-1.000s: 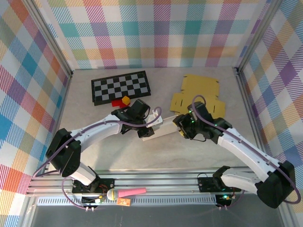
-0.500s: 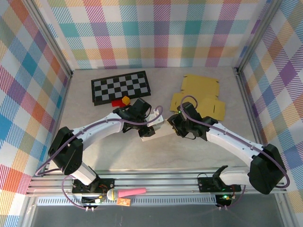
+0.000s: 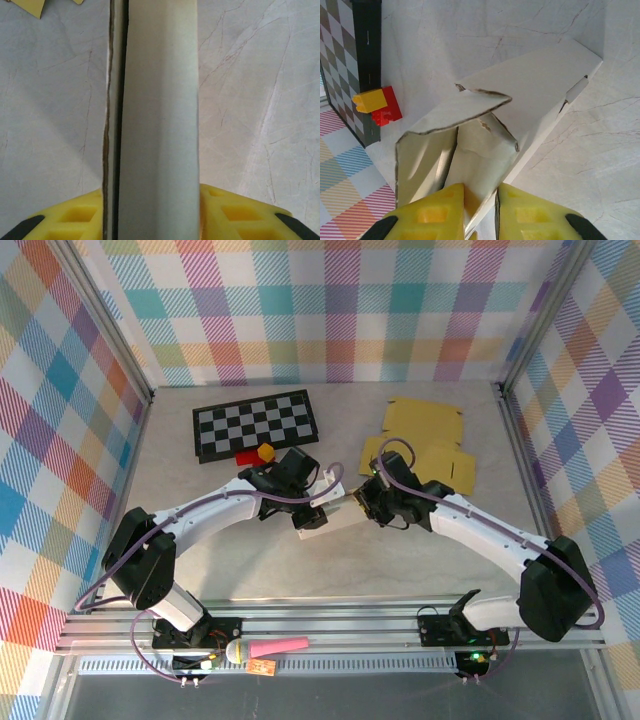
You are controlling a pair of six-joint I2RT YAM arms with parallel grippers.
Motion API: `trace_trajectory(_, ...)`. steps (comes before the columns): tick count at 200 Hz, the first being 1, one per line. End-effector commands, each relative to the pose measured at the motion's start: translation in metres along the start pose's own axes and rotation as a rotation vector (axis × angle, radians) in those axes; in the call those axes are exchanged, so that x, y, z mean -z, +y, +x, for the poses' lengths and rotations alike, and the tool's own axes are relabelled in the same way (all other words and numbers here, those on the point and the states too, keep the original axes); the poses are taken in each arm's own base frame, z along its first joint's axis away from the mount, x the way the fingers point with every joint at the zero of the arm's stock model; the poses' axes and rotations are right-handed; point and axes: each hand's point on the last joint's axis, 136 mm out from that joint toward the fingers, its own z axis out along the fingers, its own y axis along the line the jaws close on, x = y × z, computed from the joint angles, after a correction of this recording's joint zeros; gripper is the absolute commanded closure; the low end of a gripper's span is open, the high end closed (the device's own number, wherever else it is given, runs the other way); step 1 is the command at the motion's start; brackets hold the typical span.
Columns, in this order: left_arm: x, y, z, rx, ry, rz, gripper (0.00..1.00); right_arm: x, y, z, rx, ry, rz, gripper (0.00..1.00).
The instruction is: Fold the paper box
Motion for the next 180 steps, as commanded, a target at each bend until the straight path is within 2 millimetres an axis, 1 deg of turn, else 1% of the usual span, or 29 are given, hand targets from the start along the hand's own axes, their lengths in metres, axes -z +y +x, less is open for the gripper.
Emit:
trace_trajectory(1,0.001,0.002,0.000,0.021,0.009,0.008,0.62,-0.001,-0.028,0.008,0.003,0.033,0.130,0.80)
trace_trajectory(21,0.002,0.002,0.001,0.015,0.010,0.001,0.65,0.002,-0.029,0.010,-0.001,0.045,0.149,0.83)
trace_trajectory(51,0.006,0.000,0.005,0.000,0.019,-0.004,0.67,0.003,-0.026,0.019,-0.019,0.095,0.151,0.83)
trace_trajectory(69,0.010,0.000,0.012,-0.011,0.041,-0.014,0.68,0.001,-0.023,0.030,-0.069,0.142,0.151,0.83)
trace_trajectory(80,0.013,0.001,0.018,-0.010,0.055,-0.031,0.67,-0.001,-0.018,0.038,-0.087,0.160,0.138,0.83)
trace_trajectory(125,0.026,0.006,0.038,0.039,0.069,-0.092,0.65,-0.010,-0.003,0.066,-0.157,0.204,0.150,0.82)
trace_trajectory(131,0.027,0.006,0.041,0.041,0.071,-0.095,0.65,-0.010,-0.002,0.068,-0.157,0.204,0.158,0.81)
trace_trajectory(143,0.029,0.004,0.044,0.039,0.068,-0.097,0.66,-0.008,0.001,0.068,-0.150,0.196,0.163,0.75)
trace_trajectory(157,0.030,0.003,0.049,0.033,0.069,-0.101,0.66,-0.003,0.004,0.062,-0.118,0.164,0.157,0.68)
trace_trajectory(168,0.032,0.003,0.052,0.033,0.069,-0.102,0.67,0.002,0.010,0.058,-0.069,0.147,0.135,0.62)
trace_trajectory(180,0.033,0.003,0.052,0.033,0.060,-0.091,0.67,0.010,0.021,0.051,0.031,0.133,0.101,0.56)
